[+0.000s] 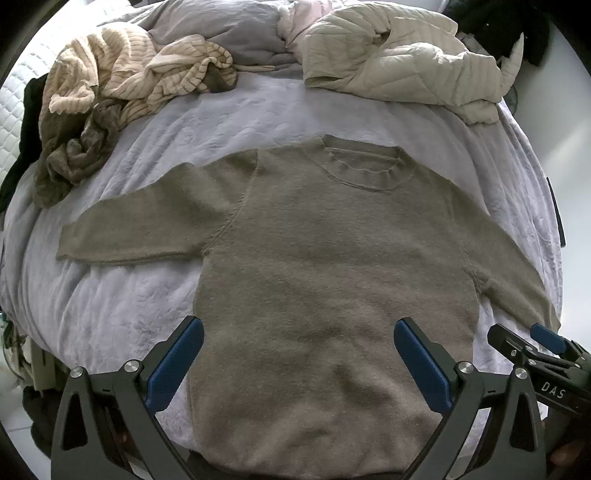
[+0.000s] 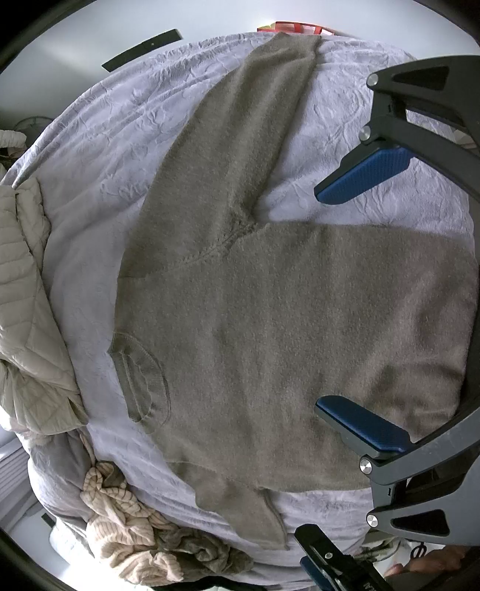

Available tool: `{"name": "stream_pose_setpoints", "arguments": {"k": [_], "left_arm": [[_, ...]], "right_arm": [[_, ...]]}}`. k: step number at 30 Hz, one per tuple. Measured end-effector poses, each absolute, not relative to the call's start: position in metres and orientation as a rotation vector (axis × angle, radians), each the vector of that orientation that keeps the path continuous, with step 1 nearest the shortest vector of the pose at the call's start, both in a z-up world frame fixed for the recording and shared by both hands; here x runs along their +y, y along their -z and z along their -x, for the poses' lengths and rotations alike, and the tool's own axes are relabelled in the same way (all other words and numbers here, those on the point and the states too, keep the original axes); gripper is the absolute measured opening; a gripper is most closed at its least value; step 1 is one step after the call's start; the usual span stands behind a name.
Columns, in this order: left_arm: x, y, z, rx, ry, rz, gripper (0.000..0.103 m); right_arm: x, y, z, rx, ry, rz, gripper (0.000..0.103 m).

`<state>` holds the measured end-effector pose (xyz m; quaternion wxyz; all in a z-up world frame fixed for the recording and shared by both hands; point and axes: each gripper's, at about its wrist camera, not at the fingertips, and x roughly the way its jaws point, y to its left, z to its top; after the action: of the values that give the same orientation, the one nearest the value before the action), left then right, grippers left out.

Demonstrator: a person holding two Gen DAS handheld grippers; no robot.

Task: Fold small clothes

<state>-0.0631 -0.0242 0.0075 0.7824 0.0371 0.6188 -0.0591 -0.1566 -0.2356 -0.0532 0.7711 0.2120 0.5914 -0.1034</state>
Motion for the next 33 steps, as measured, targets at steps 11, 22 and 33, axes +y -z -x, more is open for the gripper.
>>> {"name": "stream_pose_setpoints", "arguments": {"k": [11,22,33], "left_arm": [[-0.027,-0.006,0.068,1.335,0.116,-0.085,0.103],[-0.023,-0.002,0.070,1.341,0.110,-0.082,0.103],[-0.017,0.008,0.074,1.367,0.125,-0.077,0.103]], "right_arm": [[-0.237,0.052,0.157,1.296,0.178,-0.517,0.103],[-0.235,0.054,0.157,1.284,0.237,-0.450,0.103],[-0.234,0.056,0.153,1.299,0.257,-0.463,0.103]]}}
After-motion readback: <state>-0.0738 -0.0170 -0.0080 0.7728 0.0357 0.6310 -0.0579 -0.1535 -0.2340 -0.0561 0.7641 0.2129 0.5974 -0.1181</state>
